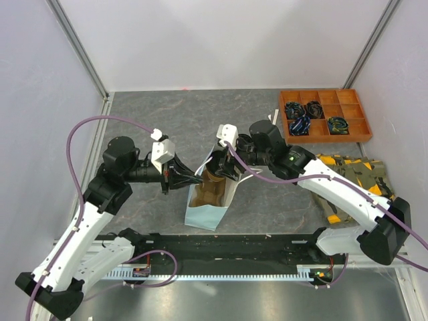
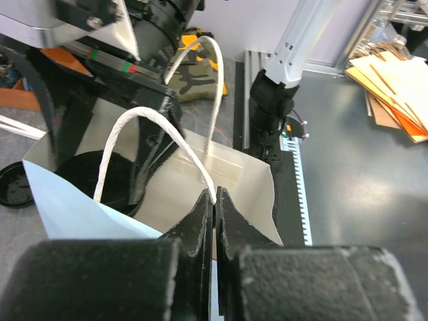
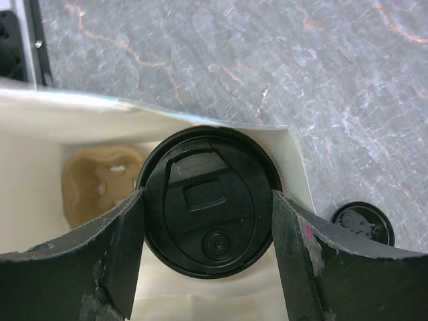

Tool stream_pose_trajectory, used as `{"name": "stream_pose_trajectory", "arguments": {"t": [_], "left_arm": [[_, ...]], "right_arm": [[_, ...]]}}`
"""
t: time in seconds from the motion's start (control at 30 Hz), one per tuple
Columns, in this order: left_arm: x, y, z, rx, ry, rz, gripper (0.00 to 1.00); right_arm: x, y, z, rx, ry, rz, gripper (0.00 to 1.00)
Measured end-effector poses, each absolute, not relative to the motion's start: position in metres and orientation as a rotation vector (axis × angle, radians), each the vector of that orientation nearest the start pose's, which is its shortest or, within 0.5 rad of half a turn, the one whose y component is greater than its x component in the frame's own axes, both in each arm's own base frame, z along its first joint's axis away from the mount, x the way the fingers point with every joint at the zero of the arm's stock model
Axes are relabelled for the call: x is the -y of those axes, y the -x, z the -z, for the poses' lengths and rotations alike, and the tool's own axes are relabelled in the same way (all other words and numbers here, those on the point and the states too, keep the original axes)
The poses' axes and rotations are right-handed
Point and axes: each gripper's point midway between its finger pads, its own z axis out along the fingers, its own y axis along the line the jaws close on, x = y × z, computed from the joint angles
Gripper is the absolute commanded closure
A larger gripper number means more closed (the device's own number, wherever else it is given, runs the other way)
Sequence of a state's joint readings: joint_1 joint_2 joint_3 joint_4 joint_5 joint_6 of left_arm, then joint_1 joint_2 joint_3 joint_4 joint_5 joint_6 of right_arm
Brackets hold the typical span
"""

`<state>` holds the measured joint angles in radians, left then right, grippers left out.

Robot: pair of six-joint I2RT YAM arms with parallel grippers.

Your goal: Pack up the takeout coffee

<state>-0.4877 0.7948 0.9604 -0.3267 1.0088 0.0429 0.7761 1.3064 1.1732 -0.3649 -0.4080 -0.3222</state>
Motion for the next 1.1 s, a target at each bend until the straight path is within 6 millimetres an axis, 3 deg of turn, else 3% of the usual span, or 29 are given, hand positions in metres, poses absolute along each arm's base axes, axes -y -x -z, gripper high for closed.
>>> {"name": "stream_pose_trajectory", "arguments": {"t": [0.5, 0.83, 1.1], "left_arm": [[0.253, -0.126, -0.320, -1.395, -1.241, 1.258, 0.98], [0.255, -0.129, -0.318, -1.321, -1.315, 1.147, 0.98], [0.255, -0.141, -0.310, -1.390, -1.290, 1.099, 0.98]], "right_arm": [[-0.310, -0.238, -0.214, -1.657, 1.263, -0.693, 0.58], [-0.303, -0.239, -0.180, -1.657, 1.263, -0.651, 0.58], [-0.312, -0.253, -0.200, -1.567, 1.175, -0.650, 0.59]]}}
